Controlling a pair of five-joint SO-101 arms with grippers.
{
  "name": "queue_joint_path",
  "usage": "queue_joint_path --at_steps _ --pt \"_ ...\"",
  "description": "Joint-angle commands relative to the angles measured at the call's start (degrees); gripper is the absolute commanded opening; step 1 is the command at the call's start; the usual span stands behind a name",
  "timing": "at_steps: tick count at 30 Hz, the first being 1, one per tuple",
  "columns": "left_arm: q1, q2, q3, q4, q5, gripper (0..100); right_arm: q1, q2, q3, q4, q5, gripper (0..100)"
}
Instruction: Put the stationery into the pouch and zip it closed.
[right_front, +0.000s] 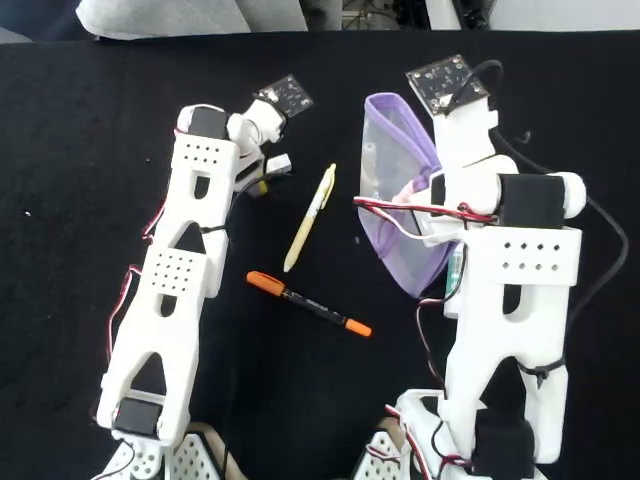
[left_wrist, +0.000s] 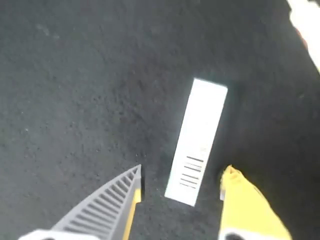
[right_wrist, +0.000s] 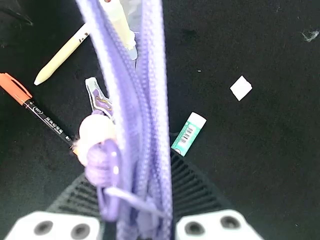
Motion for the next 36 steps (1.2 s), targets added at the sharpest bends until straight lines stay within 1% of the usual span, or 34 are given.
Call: queue_joint_path --at_steps 1,4,6,9,12,16,21,24,31,36 --pt "1.63 -0.53 -1.27 -2.73 0.62 26 0.97 -0.57 -2.33 -0.09 0.35 1.1" --pt "2.15 -0.44 -1.19 -2.99 0.62 26 0.97 -0.57 -2.33 -0.09 0.35 1.1" --pt "2.24 -0.44 -1.19 -2.73 0.62 24 0.97 -0.57 -2.33 -0.09 0.35 1.1" --pt "2.07 -0.44 -1.19 -0.79 0.62 17 0.97 -0.57 -2.33 -0.09 0.35 1.1" --pt "2.07 -0.44 -1.19 2.81 0.62 10 0.97 -0.57 -2.33 -0.09 0.35 1.1" --pt "2.07 -0.44 -1.19 5.98 0.62 4 0.97 -0.57 -2.33 -0.09 0.00 1.1" --pt "1.98 -1.05 -1.27 8.18 0.88 3 0.97 -0.57 -2.33 0.00 0.00 1.1" --pt "1.19 -1.49 -1.54 8.18 1.67 3 0.79 -0.57 -2.33 0.18 -0.09 1.1" --pt "-4.70 -13.27 -1.45 4.40 16.00 3 0.44 -0.57 -2.33 0.26 -0.18 1.1" --pt "-7.78 -22.68 -1.45 3.25 22.24 3 -1.41 -0.57 -2.24 0.35 -0.79 1.1"
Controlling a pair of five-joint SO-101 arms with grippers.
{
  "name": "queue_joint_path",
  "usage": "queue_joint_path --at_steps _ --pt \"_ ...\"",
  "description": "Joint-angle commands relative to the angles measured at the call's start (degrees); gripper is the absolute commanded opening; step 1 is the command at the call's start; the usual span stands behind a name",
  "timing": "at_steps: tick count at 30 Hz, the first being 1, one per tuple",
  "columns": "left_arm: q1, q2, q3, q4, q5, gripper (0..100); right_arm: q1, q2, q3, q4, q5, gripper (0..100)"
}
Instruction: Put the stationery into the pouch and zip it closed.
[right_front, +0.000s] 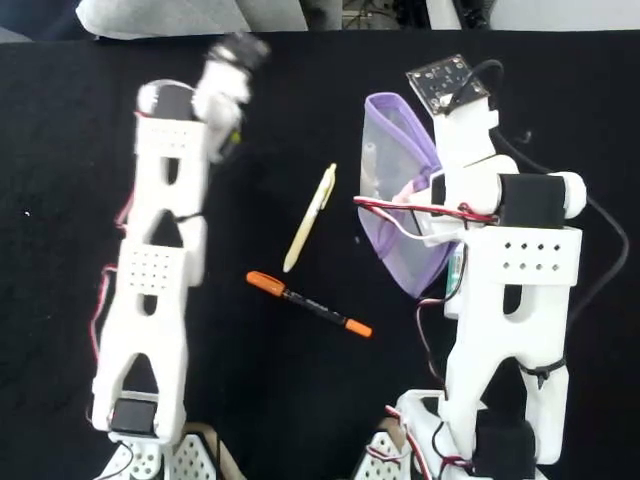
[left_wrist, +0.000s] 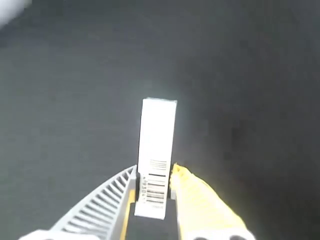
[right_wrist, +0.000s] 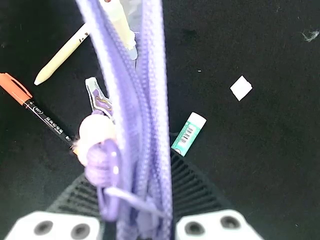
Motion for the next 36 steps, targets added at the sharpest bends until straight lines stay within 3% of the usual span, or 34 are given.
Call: queue_joint_path --at_steps 1,12,21,29,36 --pt "-1.45 -10.20 -1.54 -0.88 3.96 3 -1.85 -0.57 -2.33 0.35 -1.58 1.1" --pt "1.36 -28.57 -1.54 -0.70 17.58 3 -9.67 -0.57 -2.33 1.49 -4.57 1.1" --pt "8.13 -40.97 -1.45 -0.62 29.10 3 -9.76 -0.57 -2.33 1.23 -4.57 1.1" --pt "15.78 -46.59 -1.54 -1.05 35.52 3 -9.76 -0.57 -2.33 1.14 -4.57 1.1" --pt "22.81 -51.34 -1.54 -0.70 35.78 3 -9.58 -0.57 -2.42 0.35 -4.22 1.1"
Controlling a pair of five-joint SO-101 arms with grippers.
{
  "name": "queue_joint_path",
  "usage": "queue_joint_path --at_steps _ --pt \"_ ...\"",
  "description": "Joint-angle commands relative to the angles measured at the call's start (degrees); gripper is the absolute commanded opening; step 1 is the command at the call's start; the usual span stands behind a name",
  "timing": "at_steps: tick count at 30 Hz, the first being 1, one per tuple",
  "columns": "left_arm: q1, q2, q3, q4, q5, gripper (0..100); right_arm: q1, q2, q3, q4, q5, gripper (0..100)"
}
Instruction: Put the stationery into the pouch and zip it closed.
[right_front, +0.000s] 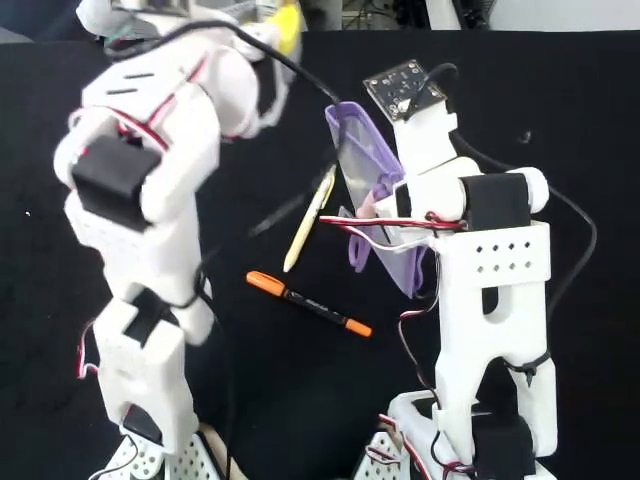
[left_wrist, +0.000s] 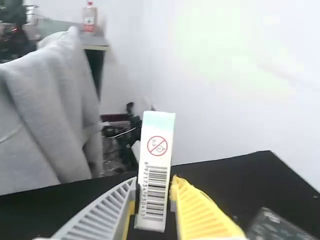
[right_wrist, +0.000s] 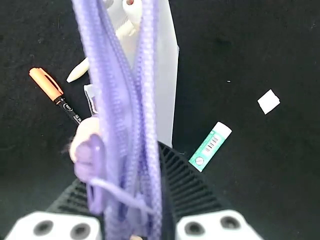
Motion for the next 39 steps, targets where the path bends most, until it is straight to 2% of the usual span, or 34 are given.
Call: queue_joint_path --at_steps 1,9,24,31,39 --pt "2.33 -5.63 -1.54 -0.53 0.44 3 -0.79 -0.57 -2.42 -0.88 0.00 1.1" --pt "4.70 -12.40 -1.36 6.51 0.53 3 -0.88 -0.57 -2.42 -0.88 0.09 1.1" --pt "5.41 -23.30 -0.48 6.68 3.25 3 -0.88 -0.57 -2.33 -0.88 0.00 1.1" --pt "5.85 -33.49 16.84 6.42 3.52 3 -1.14 -0.57 -2.33 -0.88 -0.26 1.1" --pt "5.49 -36.40 27.91 -1.05 3.52 3 -1.23 -0.57 -2.33 -0.88 -0.35 1.1"
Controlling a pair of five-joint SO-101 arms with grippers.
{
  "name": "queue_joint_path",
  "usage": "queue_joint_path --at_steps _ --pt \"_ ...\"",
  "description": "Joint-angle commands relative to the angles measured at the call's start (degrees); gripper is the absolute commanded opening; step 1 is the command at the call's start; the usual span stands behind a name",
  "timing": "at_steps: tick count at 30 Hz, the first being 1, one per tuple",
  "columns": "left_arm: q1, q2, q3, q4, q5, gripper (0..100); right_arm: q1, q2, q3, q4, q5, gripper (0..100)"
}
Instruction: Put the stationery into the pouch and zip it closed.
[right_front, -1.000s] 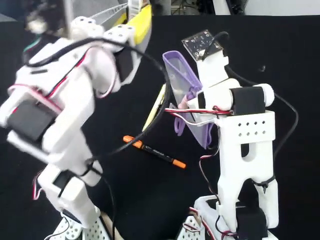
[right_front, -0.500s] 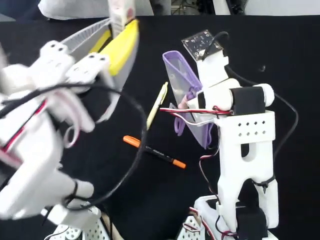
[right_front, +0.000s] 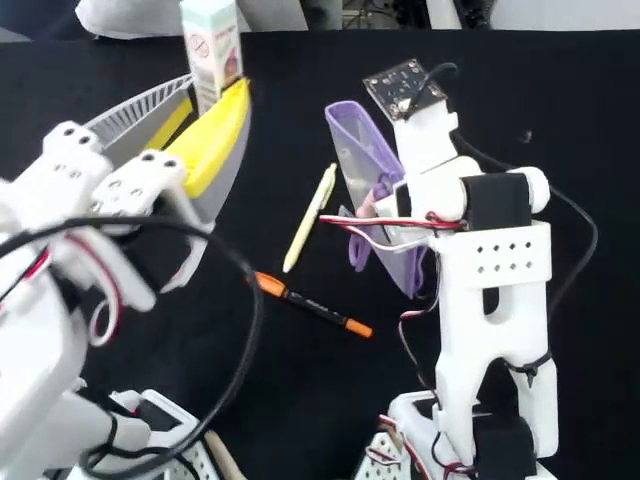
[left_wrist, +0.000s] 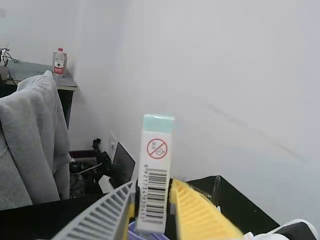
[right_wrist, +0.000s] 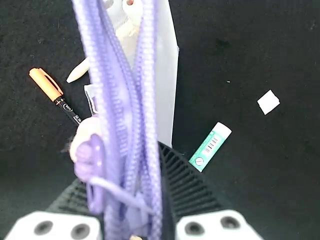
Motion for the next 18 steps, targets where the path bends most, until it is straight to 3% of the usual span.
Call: queue_joint_path --at_steps 1,10,18 --pt "-0.04 -0.53 4.97 -3.87 0.53 3 -1.23 -0.57 -2.33 -0.70 -0.44 1.1" --pt "-0.75 -0.79 19.65 -14.42 0.09 3 -1.23 -0.57 -2.33 -0.44 -1.49 1.1" --pt "-6.46 -1.32 42.07 -34.37 0.53 3 -1.23 -0.57 -2.33 -0.44 -1.49 1.1"
